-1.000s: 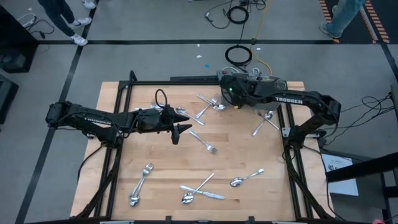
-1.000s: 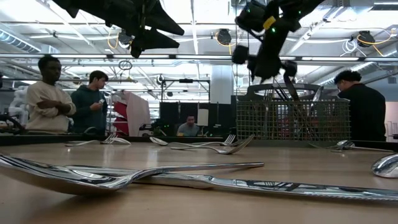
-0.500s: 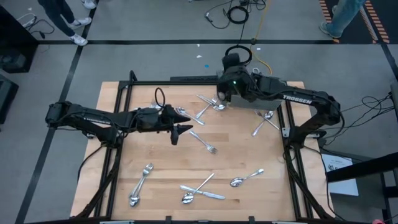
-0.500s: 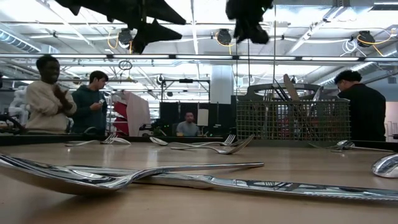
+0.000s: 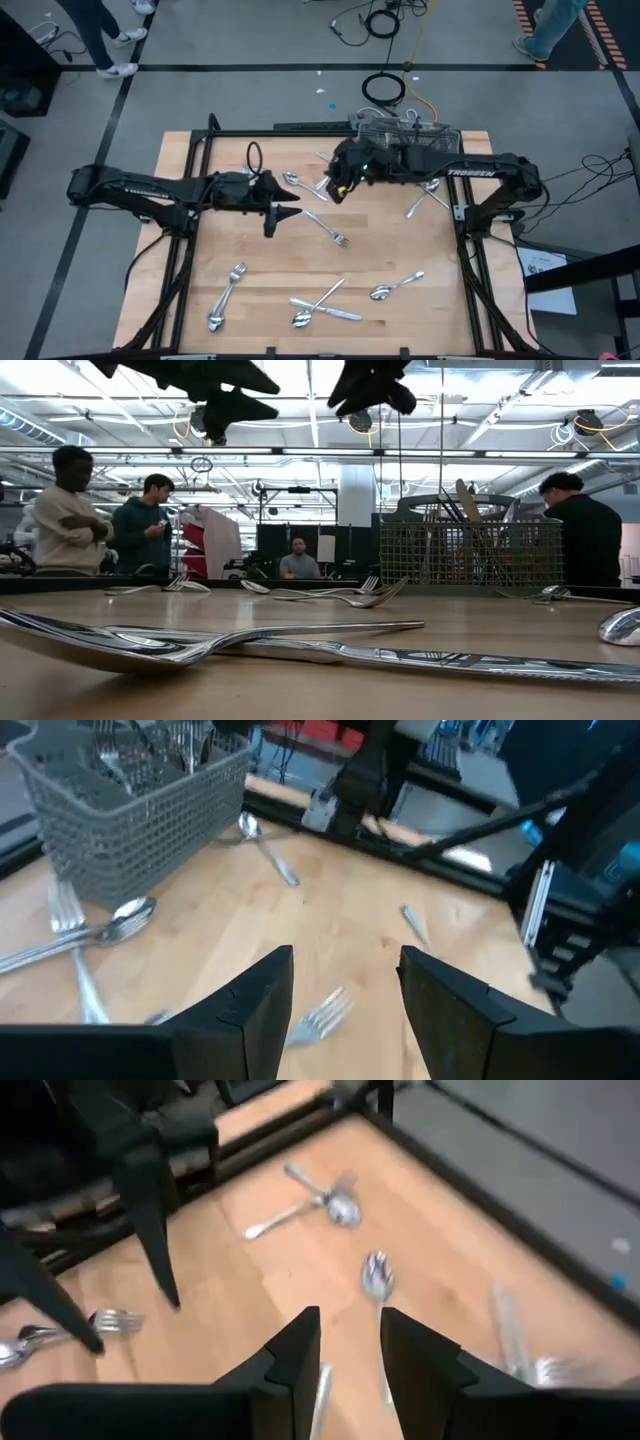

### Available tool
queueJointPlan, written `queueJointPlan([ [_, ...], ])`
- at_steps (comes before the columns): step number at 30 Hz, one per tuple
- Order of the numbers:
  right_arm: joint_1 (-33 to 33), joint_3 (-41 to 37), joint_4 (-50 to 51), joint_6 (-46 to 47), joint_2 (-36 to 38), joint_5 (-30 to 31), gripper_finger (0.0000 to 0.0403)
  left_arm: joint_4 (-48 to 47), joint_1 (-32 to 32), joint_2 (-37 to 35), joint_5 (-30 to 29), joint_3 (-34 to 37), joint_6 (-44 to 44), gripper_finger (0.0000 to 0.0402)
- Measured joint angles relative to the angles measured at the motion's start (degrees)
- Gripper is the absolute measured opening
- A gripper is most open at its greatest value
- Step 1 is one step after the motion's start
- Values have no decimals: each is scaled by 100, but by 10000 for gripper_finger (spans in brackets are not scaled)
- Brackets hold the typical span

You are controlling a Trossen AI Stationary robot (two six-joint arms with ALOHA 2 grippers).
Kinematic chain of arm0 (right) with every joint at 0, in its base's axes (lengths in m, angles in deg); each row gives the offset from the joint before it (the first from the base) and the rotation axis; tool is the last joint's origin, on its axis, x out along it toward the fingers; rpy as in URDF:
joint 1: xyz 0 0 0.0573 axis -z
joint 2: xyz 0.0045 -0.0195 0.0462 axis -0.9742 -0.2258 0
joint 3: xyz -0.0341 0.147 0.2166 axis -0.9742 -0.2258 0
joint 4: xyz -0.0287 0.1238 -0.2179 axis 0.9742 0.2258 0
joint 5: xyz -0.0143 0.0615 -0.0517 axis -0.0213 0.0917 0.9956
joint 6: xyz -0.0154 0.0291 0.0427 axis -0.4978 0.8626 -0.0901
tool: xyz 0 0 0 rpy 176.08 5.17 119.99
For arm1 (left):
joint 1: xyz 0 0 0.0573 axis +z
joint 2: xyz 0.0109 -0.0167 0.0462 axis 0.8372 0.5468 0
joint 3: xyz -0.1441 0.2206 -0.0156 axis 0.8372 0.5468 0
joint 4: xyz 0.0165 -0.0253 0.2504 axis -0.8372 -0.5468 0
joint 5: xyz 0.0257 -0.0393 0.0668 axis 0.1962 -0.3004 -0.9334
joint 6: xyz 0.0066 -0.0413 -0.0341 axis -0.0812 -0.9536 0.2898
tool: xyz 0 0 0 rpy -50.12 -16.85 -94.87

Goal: Sort silverware
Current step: Put the silver fork into the gray utensil holder

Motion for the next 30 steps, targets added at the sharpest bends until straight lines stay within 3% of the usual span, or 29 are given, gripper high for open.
queueJointPlan([
  [10,-730,-81,-126,587,-1407,-195,98,-768,-13,-606,199,2,134,192],
  [19,-661,-79,196,975,-2364,-516,109,-1150,-72,-818,511,2,75,192],
  [30,-646,-79,254,757,-3096,-763,141,-1173,-164,-813,526,4,-35,192],
])
